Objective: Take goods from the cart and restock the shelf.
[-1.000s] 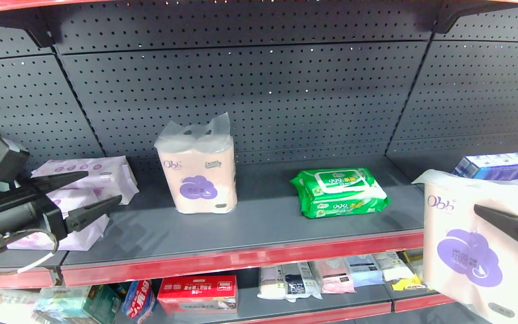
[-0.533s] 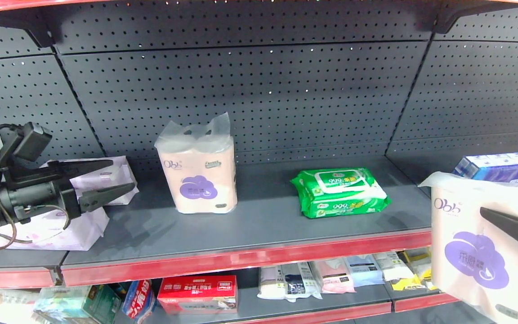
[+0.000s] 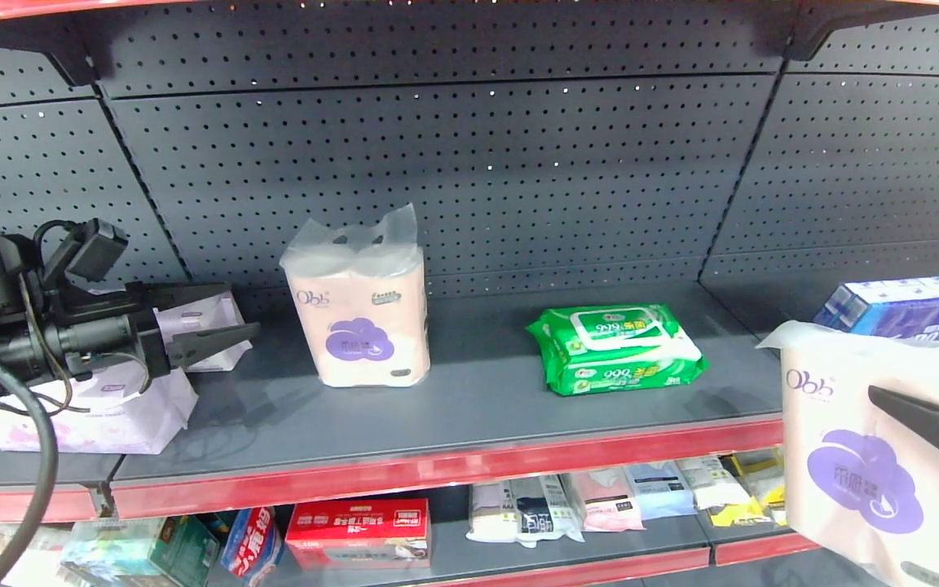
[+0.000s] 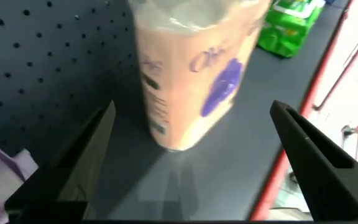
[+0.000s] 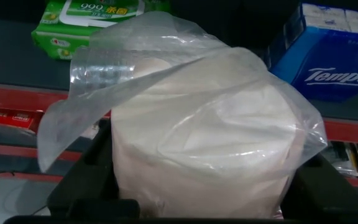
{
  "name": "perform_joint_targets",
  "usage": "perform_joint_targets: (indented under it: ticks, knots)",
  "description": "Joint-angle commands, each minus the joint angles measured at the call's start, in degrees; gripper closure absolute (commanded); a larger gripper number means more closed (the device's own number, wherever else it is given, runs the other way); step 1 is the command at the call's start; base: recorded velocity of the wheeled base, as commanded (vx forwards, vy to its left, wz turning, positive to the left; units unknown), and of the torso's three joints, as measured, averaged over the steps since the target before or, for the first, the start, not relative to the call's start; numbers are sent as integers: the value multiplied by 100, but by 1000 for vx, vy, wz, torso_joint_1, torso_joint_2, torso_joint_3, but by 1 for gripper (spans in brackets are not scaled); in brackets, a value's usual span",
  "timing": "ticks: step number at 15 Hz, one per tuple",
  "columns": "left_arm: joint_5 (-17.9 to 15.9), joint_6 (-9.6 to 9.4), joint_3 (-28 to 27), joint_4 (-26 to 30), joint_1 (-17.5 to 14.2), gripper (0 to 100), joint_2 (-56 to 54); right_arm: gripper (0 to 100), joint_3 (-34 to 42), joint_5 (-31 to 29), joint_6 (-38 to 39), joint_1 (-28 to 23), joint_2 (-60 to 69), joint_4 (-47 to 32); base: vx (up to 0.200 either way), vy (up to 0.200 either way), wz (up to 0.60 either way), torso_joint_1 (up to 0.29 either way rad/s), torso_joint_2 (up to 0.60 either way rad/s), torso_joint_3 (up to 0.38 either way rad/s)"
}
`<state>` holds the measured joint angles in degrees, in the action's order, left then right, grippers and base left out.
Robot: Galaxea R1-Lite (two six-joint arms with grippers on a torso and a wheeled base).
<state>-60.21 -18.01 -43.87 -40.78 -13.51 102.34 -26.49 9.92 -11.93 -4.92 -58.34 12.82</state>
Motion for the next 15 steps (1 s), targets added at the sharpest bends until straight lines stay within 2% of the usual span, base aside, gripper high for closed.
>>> perform_joint_targets:
  ticks: [1,4,7,10,15]
  knots:
    - [-17,-151,-271,-9,15,0,427,100,12,1,-37,0,-2,1,0,0,0,0,0,0]
    - [-44,-159,-403,-27,147,0,638,100,39,-8,-46,0,-2,1,0,0,0,0,0,0]
    - [-167,-151,-860,-9,261,0,990,100,56,-8,-81,0,-2,1,0,0,0,0,0,0]
    - [-175,-107,-1035,-9,454,0,1130,100,127,-8,-142,0,7,1,0,0,0,0,0,0]
    - [-175,-98,-1457,8,586,0,1376,100,135,-8,-151,0,-2,1,0,0,0,0,0,0]
